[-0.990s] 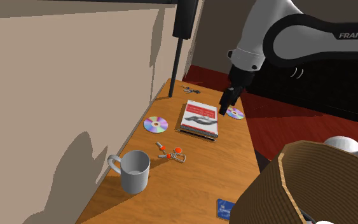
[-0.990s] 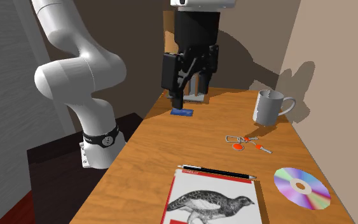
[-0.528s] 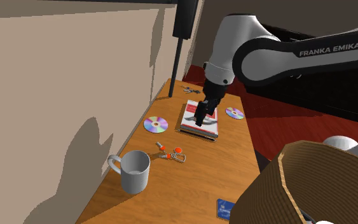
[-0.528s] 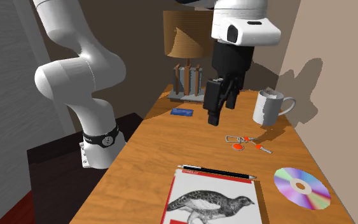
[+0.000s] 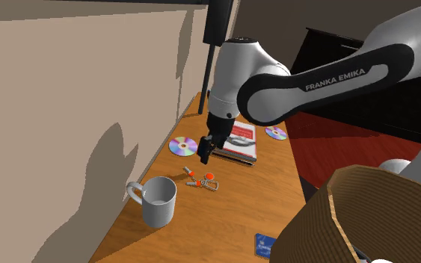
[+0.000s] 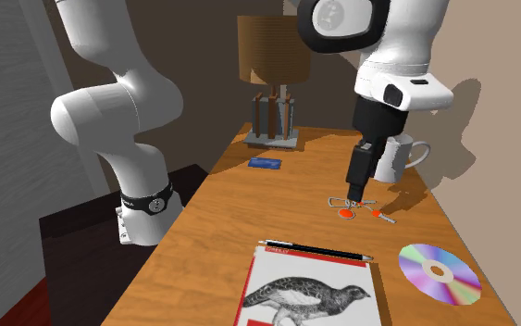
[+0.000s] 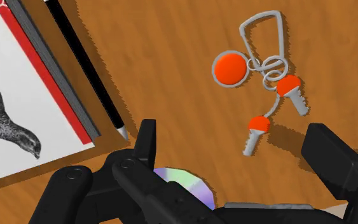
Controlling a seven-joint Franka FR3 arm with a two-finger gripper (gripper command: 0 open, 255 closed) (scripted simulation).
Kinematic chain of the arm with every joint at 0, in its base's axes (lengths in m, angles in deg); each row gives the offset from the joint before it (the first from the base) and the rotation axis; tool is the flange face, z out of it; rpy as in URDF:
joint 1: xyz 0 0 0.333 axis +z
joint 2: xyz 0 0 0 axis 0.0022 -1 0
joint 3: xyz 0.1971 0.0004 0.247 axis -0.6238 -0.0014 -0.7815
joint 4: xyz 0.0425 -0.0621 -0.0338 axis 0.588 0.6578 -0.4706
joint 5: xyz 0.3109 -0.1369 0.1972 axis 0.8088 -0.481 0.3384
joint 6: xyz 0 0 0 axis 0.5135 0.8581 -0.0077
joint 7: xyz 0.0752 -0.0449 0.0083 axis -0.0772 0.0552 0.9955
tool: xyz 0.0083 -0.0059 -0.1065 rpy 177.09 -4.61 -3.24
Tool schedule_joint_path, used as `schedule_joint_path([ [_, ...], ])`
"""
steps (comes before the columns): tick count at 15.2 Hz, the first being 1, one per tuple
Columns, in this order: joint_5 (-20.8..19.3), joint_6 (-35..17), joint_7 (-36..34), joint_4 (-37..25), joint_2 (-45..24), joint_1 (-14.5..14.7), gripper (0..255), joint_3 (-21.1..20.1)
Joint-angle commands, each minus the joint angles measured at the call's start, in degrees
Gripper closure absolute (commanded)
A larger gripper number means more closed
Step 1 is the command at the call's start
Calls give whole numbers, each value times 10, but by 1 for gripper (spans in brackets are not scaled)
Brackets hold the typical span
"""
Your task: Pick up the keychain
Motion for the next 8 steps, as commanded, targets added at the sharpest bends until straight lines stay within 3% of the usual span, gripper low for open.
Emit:
schedule_joint_path([
  [1,-24,-18,-27,-30,-50,4,0,-14],
  [4,-62,-38,-66,-71,-117,17,0,-26],
  [8,-72,-60,-73,-63,-133,20,0,-24],
])
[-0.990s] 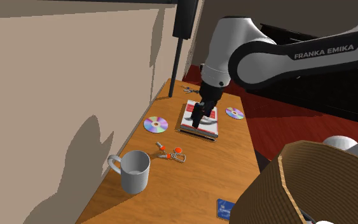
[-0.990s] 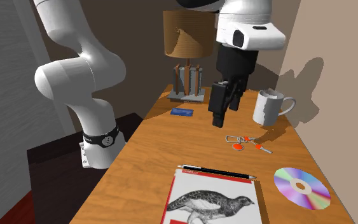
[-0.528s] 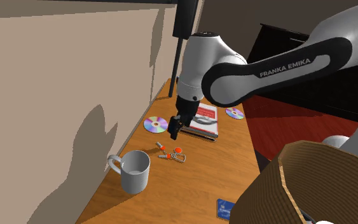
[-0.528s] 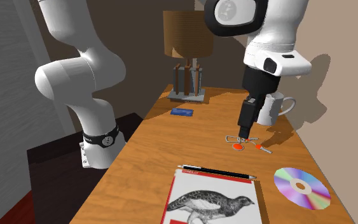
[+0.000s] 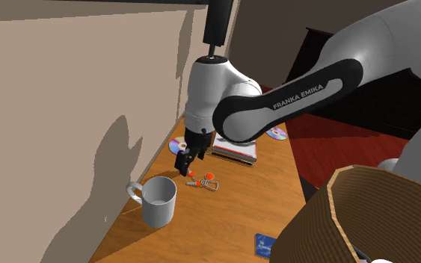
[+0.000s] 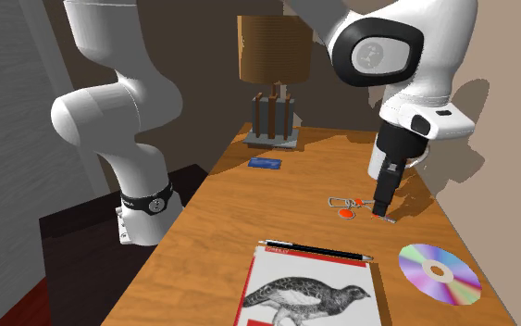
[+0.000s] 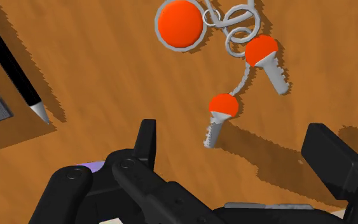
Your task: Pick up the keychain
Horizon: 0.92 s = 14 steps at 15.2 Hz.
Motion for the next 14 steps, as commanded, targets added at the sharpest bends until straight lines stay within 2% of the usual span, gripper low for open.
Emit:
schedule_joint_path([
  [1,-8,-16,-6,4,-13,2,0,1],
  [6,-21,-41,-16,13,-32,4,0,3],
  [7,-22,-41,-16,13,-32,4,255,3],
  [14,-23,-44,-19,13,-35,5,255,3],
])
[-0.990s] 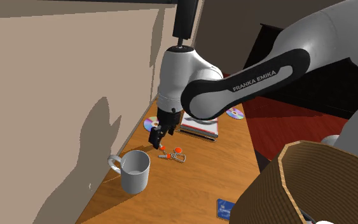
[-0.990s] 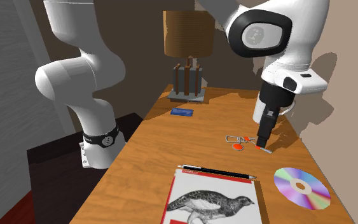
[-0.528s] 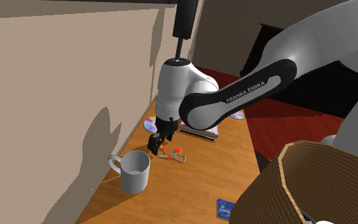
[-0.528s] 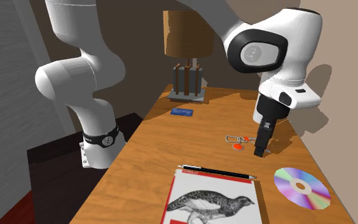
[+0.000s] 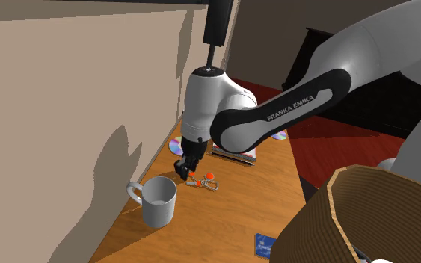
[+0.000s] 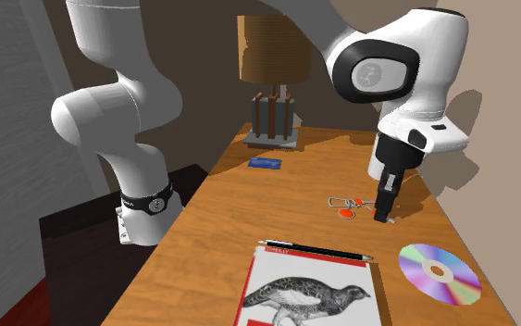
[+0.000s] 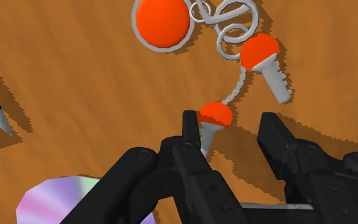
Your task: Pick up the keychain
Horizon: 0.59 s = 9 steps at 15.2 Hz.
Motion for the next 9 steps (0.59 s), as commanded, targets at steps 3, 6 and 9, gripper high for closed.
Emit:
schedule_joint_path([
  [3,3,8,4,3,3,-5,255,3],
  [6,14,30,11,-5,18,-7,255,1],
  [9,23,51,18,-14,33,-8,255,-1],
])
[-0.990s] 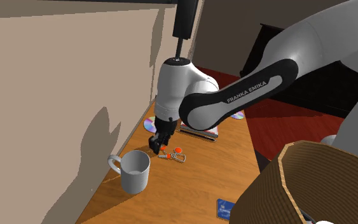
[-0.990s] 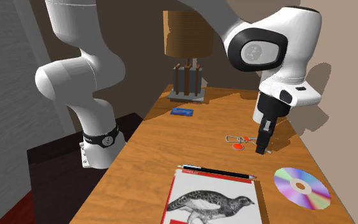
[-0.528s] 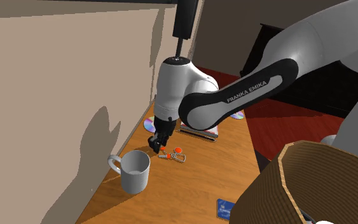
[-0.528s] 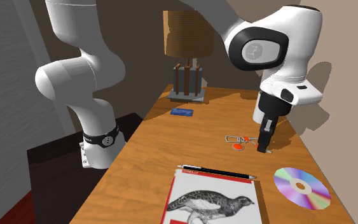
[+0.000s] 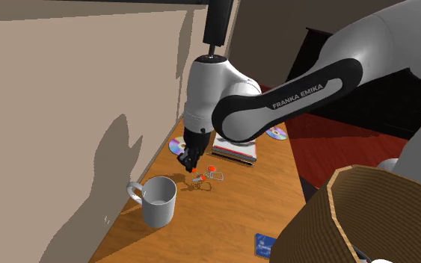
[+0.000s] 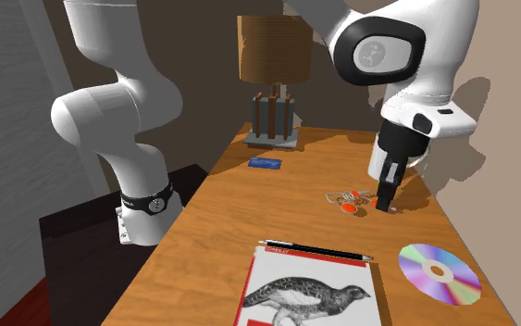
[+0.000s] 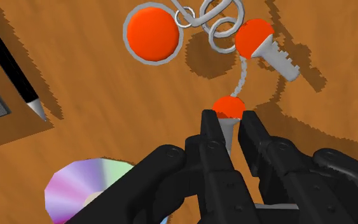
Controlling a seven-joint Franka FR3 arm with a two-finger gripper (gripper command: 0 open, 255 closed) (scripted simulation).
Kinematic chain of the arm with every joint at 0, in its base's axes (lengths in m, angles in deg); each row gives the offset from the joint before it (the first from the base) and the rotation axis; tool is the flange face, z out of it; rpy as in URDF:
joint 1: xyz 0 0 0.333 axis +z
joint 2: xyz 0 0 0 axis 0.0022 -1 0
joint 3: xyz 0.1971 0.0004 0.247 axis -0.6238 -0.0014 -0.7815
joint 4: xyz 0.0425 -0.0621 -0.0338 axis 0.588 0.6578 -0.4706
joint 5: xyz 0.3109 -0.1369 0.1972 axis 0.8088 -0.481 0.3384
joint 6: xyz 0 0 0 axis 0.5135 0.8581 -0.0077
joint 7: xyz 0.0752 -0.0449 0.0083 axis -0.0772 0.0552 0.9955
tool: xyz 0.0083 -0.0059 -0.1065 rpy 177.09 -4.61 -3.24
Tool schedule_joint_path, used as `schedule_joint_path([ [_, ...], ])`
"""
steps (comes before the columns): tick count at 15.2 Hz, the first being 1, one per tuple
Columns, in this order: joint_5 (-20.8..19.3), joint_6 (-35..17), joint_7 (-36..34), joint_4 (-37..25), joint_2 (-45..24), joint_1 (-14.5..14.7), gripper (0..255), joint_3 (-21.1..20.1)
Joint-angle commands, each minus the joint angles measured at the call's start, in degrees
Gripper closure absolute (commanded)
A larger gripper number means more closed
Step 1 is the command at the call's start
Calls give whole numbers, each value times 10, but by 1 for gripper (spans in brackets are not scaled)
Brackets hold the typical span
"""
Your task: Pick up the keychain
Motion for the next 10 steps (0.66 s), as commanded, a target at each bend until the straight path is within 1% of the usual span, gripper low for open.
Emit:
schedule_joint_path([
  [1,7,14,6,-4,11,-2,255,0],
  [8,24,65,18,-30,40,-4,255,-1],
  [10,24,66,19,-30,40,-4,255,-1],
])
